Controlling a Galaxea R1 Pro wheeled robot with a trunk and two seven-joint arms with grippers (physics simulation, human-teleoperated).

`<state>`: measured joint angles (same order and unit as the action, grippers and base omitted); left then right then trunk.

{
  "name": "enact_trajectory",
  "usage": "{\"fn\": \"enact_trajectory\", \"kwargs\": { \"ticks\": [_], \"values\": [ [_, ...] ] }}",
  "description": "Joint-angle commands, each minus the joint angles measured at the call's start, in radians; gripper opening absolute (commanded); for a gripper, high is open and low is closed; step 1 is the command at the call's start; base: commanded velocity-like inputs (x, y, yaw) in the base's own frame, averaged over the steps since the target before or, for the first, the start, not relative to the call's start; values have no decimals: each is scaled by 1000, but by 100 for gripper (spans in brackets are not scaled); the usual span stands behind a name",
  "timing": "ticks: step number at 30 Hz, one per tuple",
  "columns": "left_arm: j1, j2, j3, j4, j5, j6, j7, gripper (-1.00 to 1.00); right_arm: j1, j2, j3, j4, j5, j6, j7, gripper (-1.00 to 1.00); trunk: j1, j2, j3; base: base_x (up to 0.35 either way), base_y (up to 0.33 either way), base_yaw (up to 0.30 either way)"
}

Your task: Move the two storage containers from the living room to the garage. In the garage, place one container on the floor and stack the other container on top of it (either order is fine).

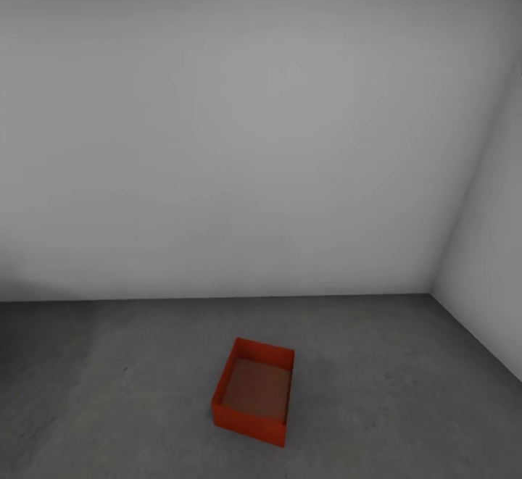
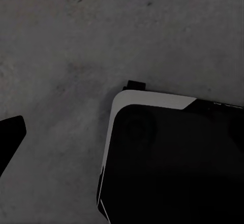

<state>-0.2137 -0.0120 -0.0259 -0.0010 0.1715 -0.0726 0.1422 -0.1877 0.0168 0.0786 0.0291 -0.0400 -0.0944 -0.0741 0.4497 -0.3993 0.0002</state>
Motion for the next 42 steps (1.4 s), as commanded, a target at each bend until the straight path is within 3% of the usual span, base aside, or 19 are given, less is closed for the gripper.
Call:
{"fn": "enact_trajectory", "kwargs": {
  "ticks": [1, 21, 27, 29, 32, 42],
  "values": [
    [0, 0, -3, 1, 8, -4, 2, 100, -1, 1, 8, 3, -4, -6, -3, 100, 0, -1, 0, 0, 0, -62],
    [-1, -5, -3, 1, 8, -4, 2, 100, -1, 0, 4, 4, -15, -6, 0, 100, 0, -1, 10, 0, 0, -261],
    [0, -6, -3, 1, 6, -5, 2, 100, -1, -2, 4, 5, -65, -4, 3, 100, 0, -1, 14, 0, 0, -283],
    [0, -8, -3, -1, 6, -4, 4, 100, -1, -3, 4, 5, -124, -4, 3, 100, 0, -1, 16, 0, 0, -283],
    [-1, -15, -1, 0, 8, -1, 5, 100, -1, -4, 5, 3, -148, 1, 6, 100, 0, -1, 18, 0, 0, -283],
    [0, -24, -2, 1, 10, 0, 2, 100, -1, -3, 6, 4, -153, 4, 8, 100, 0, -1, 23, 0, 0, -283]
  ]
}}
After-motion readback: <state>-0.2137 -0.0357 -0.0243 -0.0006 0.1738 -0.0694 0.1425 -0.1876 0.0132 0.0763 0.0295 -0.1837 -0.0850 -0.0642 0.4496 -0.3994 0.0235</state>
